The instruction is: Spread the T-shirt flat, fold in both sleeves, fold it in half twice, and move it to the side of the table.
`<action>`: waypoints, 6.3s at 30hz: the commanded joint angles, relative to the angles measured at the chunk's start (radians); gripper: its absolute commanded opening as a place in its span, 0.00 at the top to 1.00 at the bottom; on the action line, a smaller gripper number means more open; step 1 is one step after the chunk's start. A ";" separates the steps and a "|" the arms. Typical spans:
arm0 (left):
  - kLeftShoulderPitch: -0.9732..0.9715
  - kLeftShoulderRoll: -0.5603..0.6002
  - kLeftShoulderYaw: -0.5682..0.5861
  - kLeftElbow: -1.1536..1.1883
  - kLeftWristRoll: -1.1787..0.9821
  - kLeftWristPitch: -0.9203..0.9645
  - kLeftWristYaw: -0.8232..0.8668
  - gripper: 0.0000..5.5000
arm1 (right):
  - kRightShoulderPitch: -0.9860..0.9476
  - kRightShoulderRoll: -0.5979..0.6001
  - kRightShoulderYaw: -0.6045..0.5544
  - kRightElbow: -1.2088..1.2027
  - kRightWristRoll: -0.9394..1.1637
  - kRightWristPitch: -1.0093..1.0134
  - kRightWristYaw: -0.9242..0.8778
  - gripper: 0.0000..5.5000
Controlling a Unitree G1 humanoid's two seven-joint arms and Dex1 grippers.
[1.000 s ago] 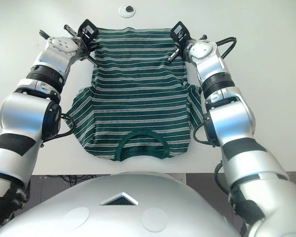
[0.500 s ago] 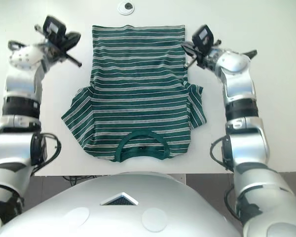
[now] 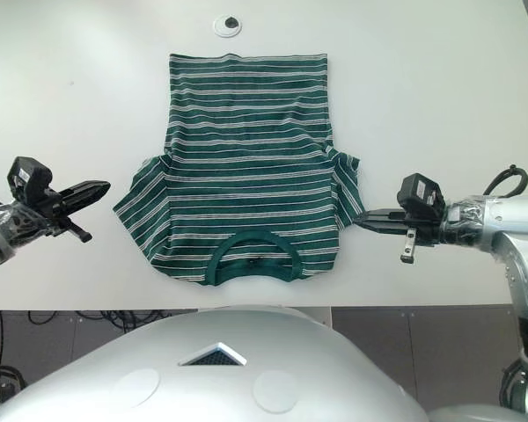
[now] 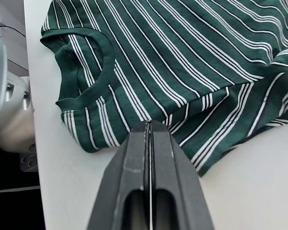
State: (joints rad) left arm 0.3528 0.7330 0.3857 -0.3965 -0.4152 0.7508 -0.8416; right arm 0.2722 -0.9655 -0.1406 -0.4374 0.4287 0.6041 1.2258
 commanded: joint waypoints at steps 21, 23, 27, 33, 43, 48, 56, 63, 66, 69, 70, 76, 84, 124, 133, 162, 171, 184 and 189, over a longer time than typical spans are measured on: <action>0.068 0.028 -0.143 0.063 0.075 -0.093 0.044 1.00 | -0.063 -0.105 0.308 0.375 -0.327 -0.210 -0.177 1.00; 0.075 0.021 -0.140 0.059 0.072 -0.092 0.054 1.00 | -0.070 -0.120 0.300 0.383 -0.320 -0.219 -0.165 1.00; 0.074 0.007 -0.146 0.060 0.064 -0.094 0.067 1.00 | -0.054 -0.123 0.294 0.346 -0.301 -0.211 -0.151 1.00; 0.047 -0.012 -0.129 0.072 0.006 -0.031 0.084 0.90 | -0.107 -0.063 0.170 0.238 -0.113 -0.101 -0.132 1.00; 0.038 0.003 -0.067 0.082 -0.041 -0.006 0.080 0.73 | -0.111 -0.058 0.122 0.177 -0.042 -0.030 -0.118 1.00; 0.089 0.014 -0.126 0.097 -0.001 -0.021 0.068 0.78 | -0.131 -0.048 0.123 0.188 -0.041 -0.027 -0.138 1.00; 0.059 -0.015 -0.072 0.055 -0.079 -0.059 0.051 1.00 | -0.137 -0.045 0.119 0.218 -0.043 -0.034 -0.155 1.00; 0.014 -0.060 -0.060 -0.110 -0.285 0.002 0.037 1.00 | -0.132 -0.037 0.123 0.245 -0.047 -0.048 -0.162 1.00; 0.012 -0.062 -0.125 -0.128 -0.246 -0.007 0.068 1.00 | -0.142 -0.023 0.138 0.260 -0.051 -0.054 -0.170 1.00; 0.008 -0.033 -0.145 -0.124 -0.225 -0.015 0.063 1.00 | -0.130 -0.014 0.133 0.254 -0.051 -0.051 -0.175 1.00; -0.010 -0.035 -0.173 -0.123 -0.218 -0.013 0.066 1.00 | -0.133 -0.007 0.135 0.260 -0.056 -0.053 -0.181 1.00; -0.097 -0.121 -0.393 -0.096 -0.157 -0.025 0.109 1.00 | -0.223 0.078 0.111 0.337 -0.012 0.058 -0.272 1.00; -0.086 -0.151 -0.517 0.005 -0.042 -0.056 0.163 0.96 | -0.241 0.097 0.068 0.365 0.051 0.185 -0.286 0.76; -0.155 -0.112 -0.325 -0.029 -0.073 -0.084 0.194 0.86 | -0.322 0.202 0.286 0.080 0.129 0.281 -0.303 1.00; -0.073 -0.018 -0.286 -0.103 -0.029 -0.122 0.146 0.86 | -0.287 0.169 0.223 -0.019 0.203 0.266 -0.241 0.73; 0.177 0.202 -0.529 -0.064 0.507 -0.728 -0.047 0.65 | 0.089 -0.014 0.316 0.222 -0.494 -1.025 -0.199 0.60; 0.125 0.199 -0.592 -0.024 0.468 -0.714 -0.090 0.81 | 0.051 -0.015 0.377 0.301 -0.521 -1.087 -0.213 0.87; 0.210 0.317 -0.454 -0.114 0.192 -0.521 -0.247 1.00 | 0.177 -0.202 0.297 -0.199 -0.099 -0.377 -0.067 1.00; 0.079 0.255 -0.358 -0.116 0.036 -0.406 -0.218 1.00 | -0.043 -0.031 0.273 -0.160 0.070 -0.122 -0.194 1.00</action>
State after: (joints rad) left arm 0.5020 1.0078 -0.0209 -0.5086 -0.3208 0.3007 -1.0781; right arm 0.3241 -1.0472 0.1574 -0.6217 0.4345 0.3988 1.0759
